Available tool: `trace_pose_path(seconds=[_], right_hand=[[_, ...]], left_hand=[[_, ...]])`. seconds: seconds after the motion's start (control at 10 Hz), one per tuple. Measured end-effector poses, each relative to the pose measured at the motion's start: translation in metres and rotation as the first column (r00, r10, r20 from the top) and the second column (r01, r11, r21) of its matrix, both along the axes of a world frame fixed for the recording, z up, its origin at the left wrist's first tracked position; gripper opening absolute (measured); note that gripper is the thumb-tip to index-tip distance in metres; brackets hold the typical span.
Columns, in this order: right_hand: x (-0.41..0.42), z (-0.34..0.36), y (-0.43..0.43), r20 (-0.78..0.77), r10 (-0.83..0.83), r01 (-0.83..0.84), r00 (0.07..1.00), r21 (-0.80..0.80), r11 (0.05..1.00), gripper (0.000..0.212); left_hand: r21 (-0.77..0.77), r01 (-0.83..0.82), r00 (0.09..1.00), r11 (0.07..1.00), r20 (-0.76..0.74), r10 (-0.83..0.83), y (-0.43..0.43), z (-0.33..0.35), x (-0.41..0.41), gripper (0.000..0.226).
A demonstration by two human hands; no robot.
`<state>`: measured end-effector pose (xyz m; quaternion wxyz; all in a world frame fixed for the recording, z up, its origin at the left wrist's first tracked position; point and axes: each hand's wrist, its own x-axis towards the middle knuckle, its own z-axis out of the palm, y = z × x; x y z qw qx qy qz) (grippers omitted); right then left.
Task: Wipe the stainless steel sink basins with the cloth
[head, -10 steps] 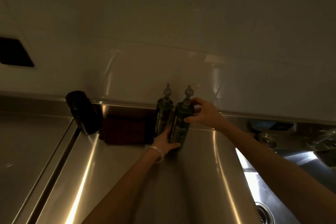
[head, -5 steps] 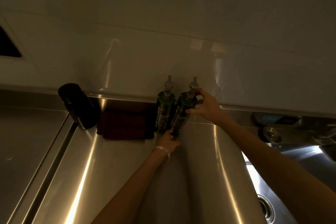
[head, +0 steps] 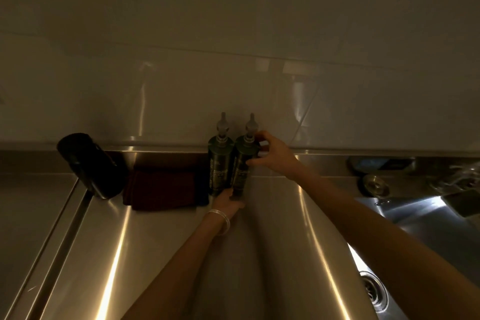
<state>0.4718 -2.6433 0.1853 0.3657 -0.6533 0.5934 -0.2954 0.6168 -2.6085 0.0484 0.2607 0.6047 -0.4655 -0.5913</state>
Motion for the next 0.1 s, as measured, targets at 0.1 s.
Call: trace_pose_path(seconds=[0.1], right_hand=[[-0.0015,-0.0013,0.0110,-0.001,0.031,-0.031,1.000,0.037,0.999,0.078]], left_hand=[[-0.071,0.071,0.995,0.995,0.079,-0.065,0.0053,0.0056,0.0035,0.051]])
